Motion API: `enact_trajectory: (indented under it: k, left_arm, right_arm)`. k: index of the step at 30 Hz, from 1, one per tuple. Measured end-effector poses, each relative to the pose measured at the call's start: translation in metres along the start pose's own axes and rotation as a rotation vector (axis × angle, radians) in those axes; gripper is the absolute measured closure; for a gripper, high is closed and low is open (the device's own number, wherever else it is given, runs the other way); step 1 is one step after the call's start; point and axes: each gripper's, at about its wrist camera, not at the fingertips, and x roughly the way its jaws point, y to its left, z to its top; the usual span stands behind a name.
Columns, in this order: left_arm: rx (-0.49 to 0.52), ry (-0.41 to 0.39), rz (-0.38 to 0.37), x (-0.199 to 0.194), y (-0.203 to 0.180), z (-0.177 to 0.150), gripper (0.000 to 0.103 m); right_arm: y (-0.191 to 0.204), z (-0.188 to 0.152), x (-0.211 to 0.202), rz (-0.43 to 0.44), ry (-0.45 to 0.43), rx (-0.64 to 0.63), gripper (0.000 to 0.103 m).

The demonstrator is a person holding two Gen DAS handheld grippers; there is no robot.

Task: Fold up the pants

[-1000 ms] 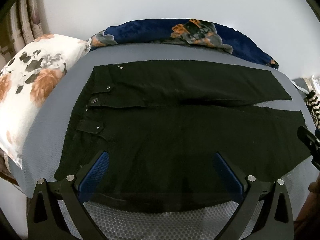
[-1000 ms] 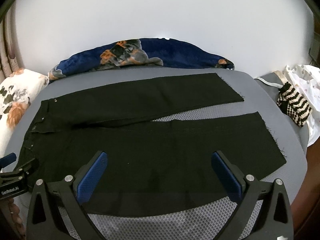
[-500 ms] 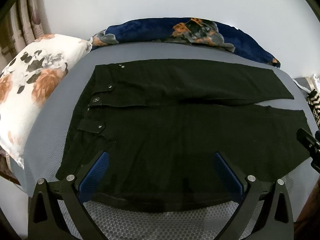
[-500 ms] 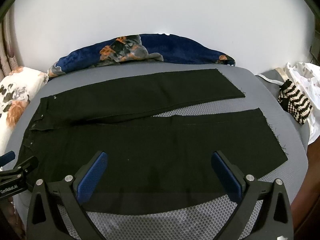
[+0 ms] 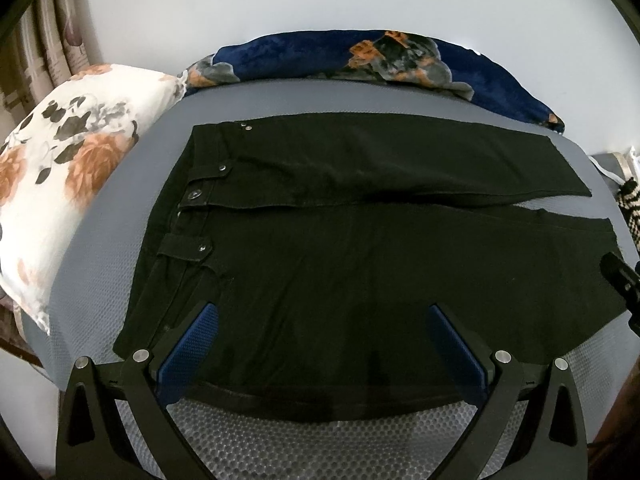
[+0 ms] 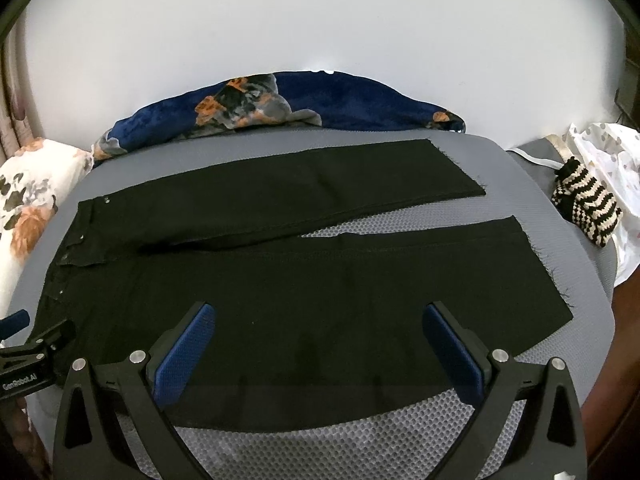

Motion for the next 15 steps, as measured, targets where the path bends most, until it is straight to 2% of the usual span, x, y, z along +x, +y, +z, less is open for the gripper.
enact_trajectory:
  k: [15]
  left_arm:
    - [0.0, 0.001, -0.001, -0.0003, 0.0005, -0.0005, 0.0]
  right_arm:
    - [-0.0017, 0.0008, 0.002, 0.007, 0.015, 0.022, 0.0]
